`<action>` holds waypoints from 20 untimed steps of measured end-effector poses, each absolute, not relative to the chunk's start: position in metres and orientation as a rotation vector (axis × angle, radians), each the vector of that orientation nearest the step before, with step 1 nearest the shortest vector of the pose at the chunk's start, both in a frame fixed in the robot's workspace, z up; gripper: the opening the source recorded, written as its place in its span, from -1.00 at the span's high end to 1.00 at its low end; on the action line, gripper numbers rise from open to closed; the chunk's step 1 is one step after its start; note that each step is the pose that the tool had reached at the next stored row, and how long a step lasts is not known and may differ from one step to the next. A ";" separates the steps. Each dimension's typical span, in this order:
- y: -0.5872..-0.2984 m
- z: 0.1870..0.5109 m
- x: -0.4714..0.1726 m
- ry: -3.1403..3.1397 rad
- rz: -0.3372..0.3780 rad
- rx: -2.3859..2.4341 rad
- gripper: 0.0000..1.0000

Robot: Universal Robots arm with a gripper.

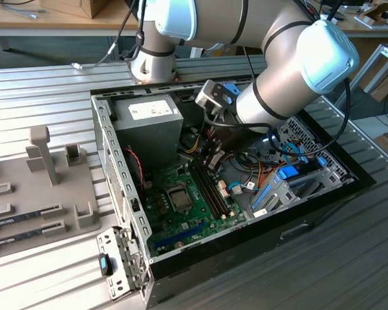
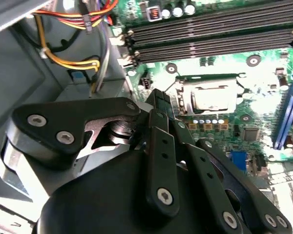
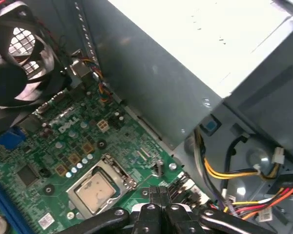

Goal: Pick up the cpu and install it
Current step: 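Close the cpu cover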

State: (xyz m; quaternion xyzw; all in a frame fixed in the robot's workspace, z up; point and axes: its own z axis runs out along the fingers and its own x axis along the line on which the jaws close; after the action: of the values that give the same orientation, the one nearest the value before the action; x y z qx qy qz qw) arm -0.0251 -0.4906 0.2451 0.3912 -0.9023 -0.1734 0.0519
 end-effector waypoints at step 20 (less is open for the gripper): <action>-0.469 0.234 -0.036 -2.740 -0.555 1.203 0.79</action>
State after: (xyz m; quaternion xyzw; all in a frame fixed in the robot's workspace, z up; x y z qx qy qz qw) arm -0.0357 -0.4688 0.2345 0.3949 -0.8992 -0.1820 0.0488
